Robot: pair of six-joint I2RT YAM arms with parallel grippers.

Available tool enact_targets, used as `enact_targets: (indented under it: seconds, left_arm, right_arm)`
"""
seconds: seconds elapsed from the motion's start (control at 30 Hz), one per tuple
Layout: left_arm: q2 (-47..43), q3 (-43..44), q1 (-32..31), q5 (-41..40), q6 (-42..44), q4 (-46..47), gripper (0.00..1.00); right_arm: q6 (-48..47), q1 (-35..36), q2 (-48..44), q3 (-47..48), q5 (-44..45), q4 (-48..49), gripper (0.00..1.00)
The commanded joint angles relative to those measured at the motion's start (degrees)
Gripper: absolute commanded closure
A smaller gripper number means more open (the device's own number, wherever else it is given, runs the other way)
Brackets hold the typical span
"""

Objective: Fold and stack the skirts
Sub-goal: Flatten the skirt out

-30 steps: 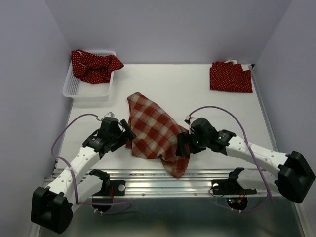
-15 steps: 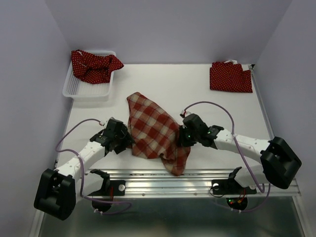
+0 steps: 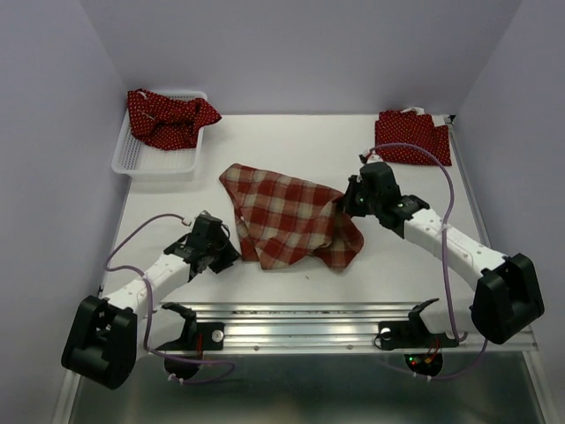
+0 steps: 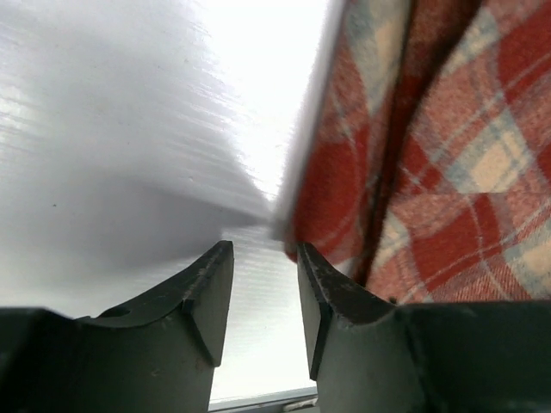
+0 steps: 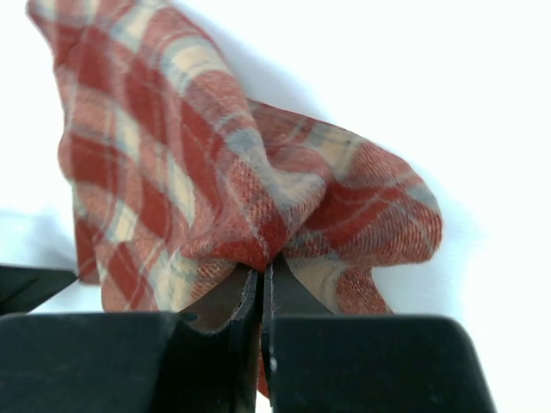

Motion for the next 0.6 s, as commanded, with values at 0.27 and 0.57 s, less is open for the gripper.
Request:
enact_targets:
  seconds: [0.27,0.57]
  left_arm:
    - [8.43,4.77,-0.53,-0.01,3.39,4.95,0.48]
    - [7.21,17.95,0.17,-13.79,6.46,-5.24,0.06]
  right_arm:
    - [-6.17,-7.72,9.90,3.21,-6.38,-3.26,0.66]
    - [-11.62,-3.44,-6.16,5.06,-3.92,-11.62,0.00]
